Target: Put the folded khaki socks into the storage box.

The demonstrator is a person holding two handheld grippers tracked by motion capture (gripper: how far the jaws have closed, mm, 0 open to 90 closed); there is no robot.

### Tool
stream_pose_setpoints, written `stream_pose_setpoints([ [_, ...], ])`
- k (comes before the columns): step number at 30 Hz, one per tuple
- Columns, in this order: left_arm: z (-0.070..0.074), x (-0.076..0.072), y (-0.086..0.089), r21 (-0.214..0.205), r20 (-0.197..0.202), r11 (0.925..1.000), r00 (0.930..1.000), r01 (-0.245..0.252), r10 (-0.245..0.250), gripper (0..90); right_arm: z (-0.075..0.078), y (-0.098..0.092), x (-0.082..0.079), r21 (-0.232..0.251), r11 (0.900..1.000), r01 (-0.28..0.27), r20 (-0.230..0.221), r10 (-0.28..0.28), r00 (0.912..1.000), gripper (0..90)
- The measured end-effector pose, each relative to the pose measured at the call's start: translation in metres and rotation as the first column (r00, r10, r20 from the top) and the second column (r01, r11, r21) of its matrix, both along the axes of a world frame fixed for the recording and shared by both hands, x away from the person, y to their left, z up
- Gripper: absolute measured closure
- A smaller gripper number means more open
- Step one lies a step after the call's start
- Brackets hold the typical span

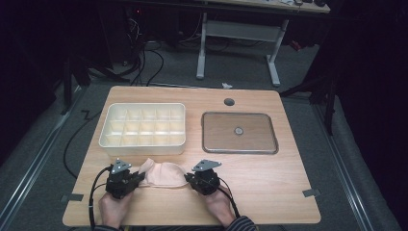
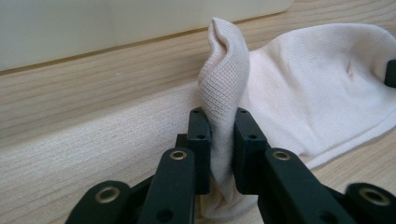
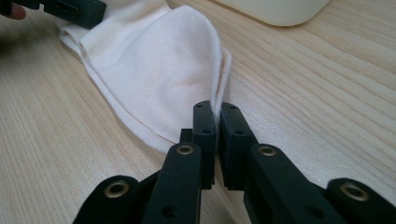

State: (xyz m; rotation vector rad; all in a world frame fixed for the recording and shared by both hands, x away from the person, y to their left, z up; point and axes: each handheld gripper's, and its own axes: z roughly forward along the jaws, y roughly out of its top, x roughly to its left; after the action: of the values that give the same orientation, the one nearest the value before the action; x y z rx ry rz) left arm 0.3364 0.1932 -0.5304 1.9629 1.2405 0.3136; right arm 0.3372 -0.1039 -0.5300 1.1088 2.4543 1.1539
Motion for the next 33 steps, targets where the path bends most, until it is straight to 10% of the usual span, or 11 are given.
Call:
stream_pose_setpoints([
  [33,0.014,-0.002,-0.027,-0.056,0.046,0.9953,0.9960,0.079,-0.076,81.5,0.011,-0.035,-0.006,0.021,0.9982,0.057,0.045,-0.058,0.9973,86.6],
])
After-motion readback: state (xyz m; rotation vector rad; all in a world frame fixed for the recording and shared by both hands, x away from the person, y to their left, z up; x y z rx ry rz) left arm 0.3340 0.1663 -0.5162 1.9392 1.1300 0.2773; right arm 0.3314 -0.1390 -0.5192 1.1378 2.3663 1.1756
